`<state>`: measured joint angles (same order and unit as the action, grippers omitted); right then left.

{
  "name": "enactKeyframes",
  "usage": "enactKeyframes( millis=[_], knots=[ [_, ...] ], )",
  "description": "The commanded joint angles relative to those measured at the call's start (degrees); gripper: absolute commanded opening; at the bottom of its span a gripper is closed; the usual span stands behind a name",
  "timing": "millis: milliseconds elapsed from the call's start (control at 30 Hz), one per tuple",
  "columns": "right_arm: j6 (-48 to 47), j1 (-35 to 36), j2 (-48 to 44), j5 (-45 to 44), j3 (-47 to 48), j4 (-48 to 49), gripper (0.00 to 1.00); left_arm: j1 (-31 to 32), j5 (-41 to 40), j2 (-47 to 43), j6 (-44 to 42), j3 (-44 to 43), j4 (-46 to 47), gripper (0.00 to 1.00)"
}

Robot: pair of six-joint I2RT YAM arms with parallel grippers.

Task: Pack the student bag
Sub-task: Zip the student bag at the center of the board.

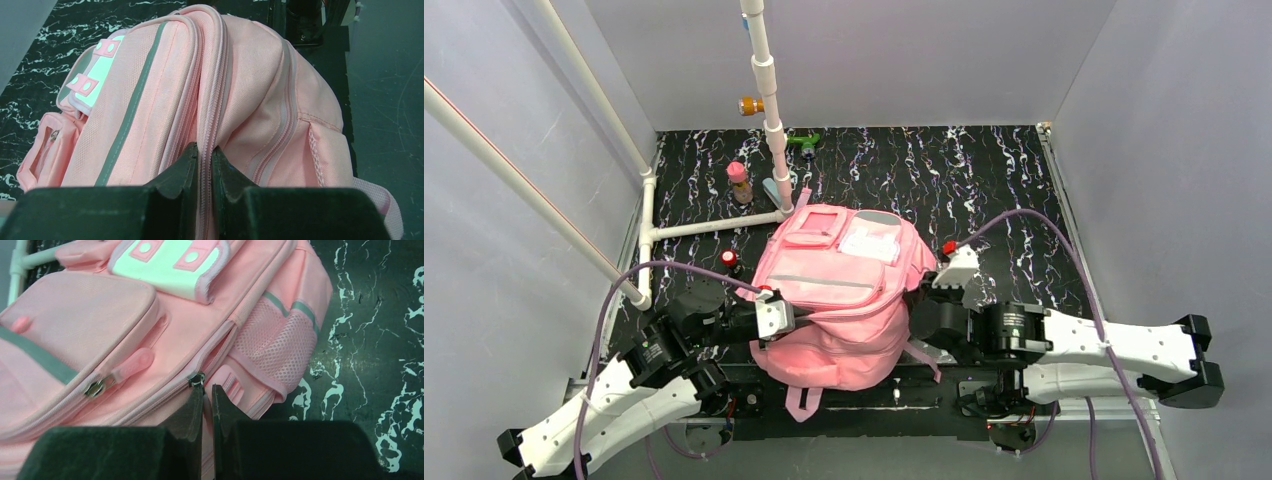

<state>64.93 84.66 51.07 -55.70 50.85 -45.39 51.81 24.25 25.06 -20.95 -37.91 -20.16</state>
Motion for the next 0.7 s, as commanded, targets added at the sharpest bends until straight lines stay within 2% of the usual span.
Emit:
enactKeyframes(
  millis=[0,100,200,267,367,433,500,567,667],
  knots=[
    [-12.5,-12.4,5.5,-10.5,-1.7,-10.2,0.01,-0.3,7.9,-5.1,1.8,-7.9,-0.4,0.0],
    [-19.8,-16.9,6.0,-7.6,-3.6,-1.9,0.01,-0.3,8.5,-5.6,1.6,-8.4,-1.4,0.0],
    [-28.1,-23.5,3.9,-0.4,-7.3,9.4,0.01,-0.3,8.8,-6.0,1.5,-9.1,-2.4,0.0],
    [-30.6,-27.6,3.0,3.6,-8.2,12.6,0.04,-0.3,8.8,-6.2,1.1,-9.4,-3.2,0.0],
    [-33.3,-28.3,1.2,5.4,-6.9,13.4,0.42,-0.3,9.6,-5.2,0.7,-9.1,-2.6,0.0],
    [-33.0,-28.3,0.8,5.6,-3.0,7.8,0.63,-0.3,12.4,-2.5,0.9,-8.6,-1.0,0.0],
    [-30.9,-28.3,0.5,6.0,1.5,0.6,0.72,-0.3,15.6,1.2,1.1,-8.3,1.1,0.0],
    [-28.7,-28.3,-0.9,6.5,5.1,-5.3,0.78,-0.3,18.4,5.4,1.7,-7.0,5.6,0.0],
    [-28.6,-28.3,-5.1,7.2,8.1,-8.2,0.83,-0.2,21.8,11.9,3.1,-3.9,15.7,0.0]
  ],
)
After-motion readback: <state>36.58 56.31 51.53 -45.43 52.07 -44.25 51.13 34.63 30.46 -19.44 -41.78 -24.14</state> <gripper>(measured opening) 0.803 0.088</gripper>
